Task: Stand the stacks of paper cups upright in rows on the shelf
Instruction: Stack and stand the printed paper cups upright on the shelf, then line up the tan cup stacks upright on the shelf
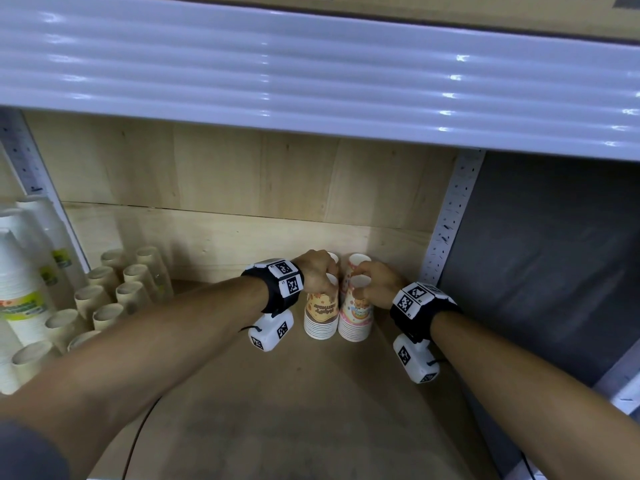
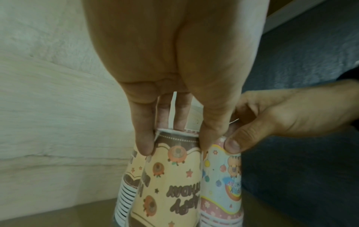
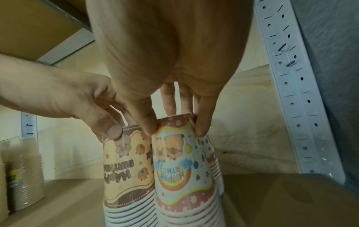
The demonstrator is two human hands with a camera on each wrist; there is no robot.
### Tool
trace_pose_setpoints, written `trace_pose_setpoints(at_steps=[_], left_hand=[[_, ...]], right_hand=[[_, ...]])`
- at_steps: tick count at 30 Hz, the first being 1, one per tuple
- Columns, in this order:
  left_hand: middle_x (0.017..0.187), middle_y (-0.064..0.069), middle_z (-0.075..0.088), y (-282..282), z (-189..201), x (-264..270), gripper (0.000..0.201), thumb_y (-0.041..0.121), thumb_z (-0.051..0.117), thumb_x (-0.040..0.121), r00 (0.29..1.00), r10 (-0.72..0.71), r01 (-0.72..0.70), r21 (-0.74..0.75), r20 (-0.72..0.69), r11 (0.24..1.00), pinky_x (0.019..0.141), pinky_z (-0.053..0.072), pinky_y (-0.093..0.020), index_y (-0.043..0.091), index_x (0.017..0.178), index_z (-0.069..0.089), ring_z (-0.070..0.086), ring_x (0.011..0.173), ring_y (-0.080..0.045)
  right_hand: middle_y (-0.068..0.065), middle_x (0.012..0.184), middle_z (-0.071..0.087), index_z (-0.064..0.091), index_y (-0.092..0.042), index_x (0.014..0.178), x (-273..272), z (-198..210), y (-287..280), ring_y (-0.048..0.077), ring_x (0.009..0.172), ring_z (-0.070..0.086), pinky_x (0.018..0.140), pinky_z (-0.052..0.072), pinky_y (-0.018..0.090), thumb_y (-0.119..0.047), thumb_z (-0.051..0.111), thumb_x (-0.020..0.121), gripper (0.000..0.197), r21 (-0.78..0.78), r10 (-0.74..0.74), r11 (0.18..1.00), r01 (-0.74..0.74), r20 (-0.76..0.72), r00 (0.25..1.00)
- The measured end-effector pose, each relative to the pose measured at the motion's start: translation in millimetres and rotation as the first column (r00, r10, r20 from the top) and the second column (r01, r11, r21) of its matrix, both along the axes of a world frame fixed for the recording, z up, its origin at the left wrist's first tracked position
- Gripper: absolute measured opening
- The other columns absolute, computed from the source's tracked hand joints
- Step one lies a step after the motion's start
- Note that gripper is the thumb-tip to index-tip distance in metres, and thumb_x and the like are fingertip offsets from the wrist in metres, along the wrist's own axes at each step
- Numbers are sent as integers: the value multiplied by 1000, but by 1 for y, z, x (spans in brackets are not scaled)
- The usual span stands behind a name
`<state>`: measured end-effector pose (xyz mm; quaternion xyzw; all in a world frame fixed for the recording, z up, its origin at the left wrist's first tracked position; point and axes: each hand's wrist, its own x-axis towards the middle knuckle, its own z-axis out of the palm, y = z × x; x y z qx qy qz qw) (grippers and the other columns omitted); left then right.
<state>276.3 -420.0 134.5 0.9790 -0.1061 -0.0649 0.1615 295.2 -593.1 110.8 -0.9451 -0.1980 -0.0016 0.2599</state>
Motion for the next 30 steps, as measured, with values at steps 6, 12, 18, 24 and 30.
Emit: trace_pose_setpoints(at_steps=[6,12,18,24,30], left_hand=[[122,-6,61,1,-2,1,45,30,76,80,1000,7,-7,1,-2,1000,83,53,-31,14,120,66,60,107,-24],[123,-2,60,8,-1,0,49,35,73,80,1000,22,-22,-10,-18,1000,84,54,-33,21,126,61,60,107,-21],[123,2,51,34,30,-12,52,39,68,86,996,85,-82,69,-32,994,87,44,-29,22,133,55,53,115,-21],[112,2,60,83,69,-38,51,46,73,80,974,219,-209,140,-60,968,82,54,-33,28,125,59,63,94,-22],[106,-2,67,150,99,-89,45,40,77,76,929,363,-345,187,-72,920,86,58,-37,27,117,63,67,92,-20]], right_hand=[[13,110,64,62,-2,109,-1,2,1,27,101,62,88,54,38,-7,70,81,30,-3,2,1000,-2,-13,1000],[12,105,67,66,-5,105,-7,11,4,28,96,64,82,56,39,-14,68,78,28,-42,-36,998,37,27,999],[1,103,64,69,-19,103,-9,33,33,22,94,62,79,54,34,-36,69,78,31,-66,-36,997,40,59,998],[3,121,61,63,-21,121,-19,51,89,21,107,60,92,50,35,-32,70,80,43,-104,74,992,-69,43,996],[1,108,65,63,-25,114,-49,66,164,19,99,61,86,49,30,-38,71,79,38,-101,259,961,-258,-3,966]])
